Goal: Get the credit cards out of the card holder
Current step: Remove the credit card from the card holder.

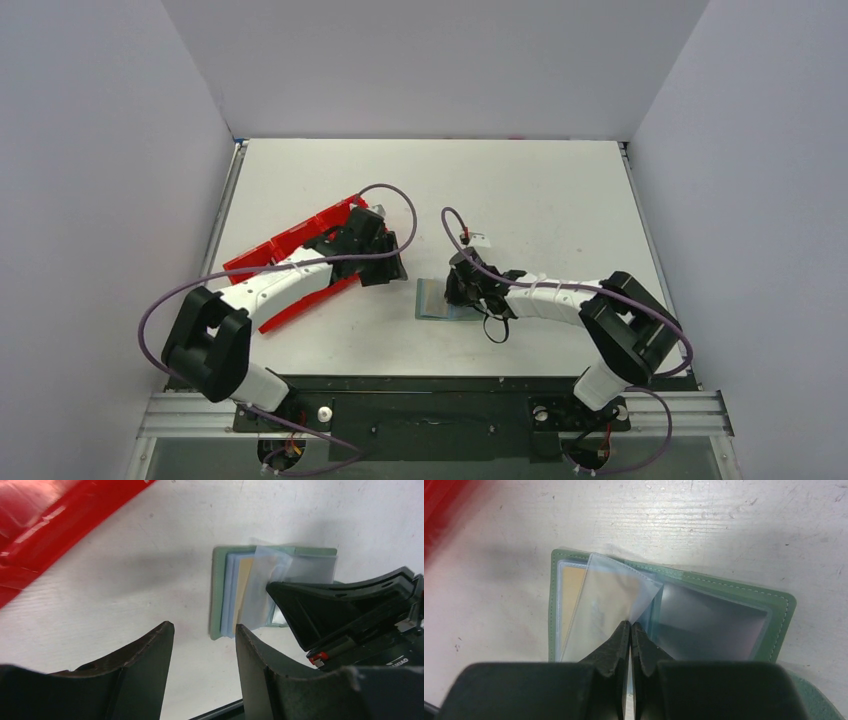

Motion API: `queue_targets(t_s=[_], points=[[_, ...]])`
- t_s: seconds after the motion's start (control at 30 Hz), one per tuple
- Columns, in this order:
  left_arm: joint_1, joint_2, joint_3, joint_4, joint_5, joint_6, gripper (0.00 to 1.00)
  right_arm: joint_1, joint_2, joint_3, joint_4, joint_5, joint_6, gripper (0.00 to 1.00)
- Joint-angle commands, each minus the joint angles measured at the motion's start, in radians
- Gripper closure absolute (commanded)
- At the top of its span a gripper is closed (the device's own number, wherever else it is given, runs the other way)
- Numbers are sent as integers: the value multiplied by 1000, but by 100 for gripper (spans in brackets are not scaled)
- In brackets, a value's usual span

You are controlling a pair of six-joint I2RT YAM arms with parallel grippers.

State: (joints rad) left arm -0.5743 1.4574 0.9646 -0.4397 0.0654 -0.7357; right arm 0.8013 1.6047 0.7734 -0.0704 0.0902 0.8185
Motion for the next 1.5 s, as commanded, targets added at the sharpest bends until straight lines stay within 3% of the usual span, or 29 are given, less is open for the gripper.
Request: queue_targets(t_s=[0.0,0.4,0.97,1.47], points=[[-54,58,23,76,47,-22,54,-31,-20,-90,93,-97,-9,100],[-138,221,101,122,93,-24,54,-86,-14,-195,247,-194,5,100],[-175,255,163,92,95,-1,55,-105,5,-214,267,-211,-2,100],[-191,304,157,119,112,-6,63,-105,9,-213,265,-214,-4,100]])
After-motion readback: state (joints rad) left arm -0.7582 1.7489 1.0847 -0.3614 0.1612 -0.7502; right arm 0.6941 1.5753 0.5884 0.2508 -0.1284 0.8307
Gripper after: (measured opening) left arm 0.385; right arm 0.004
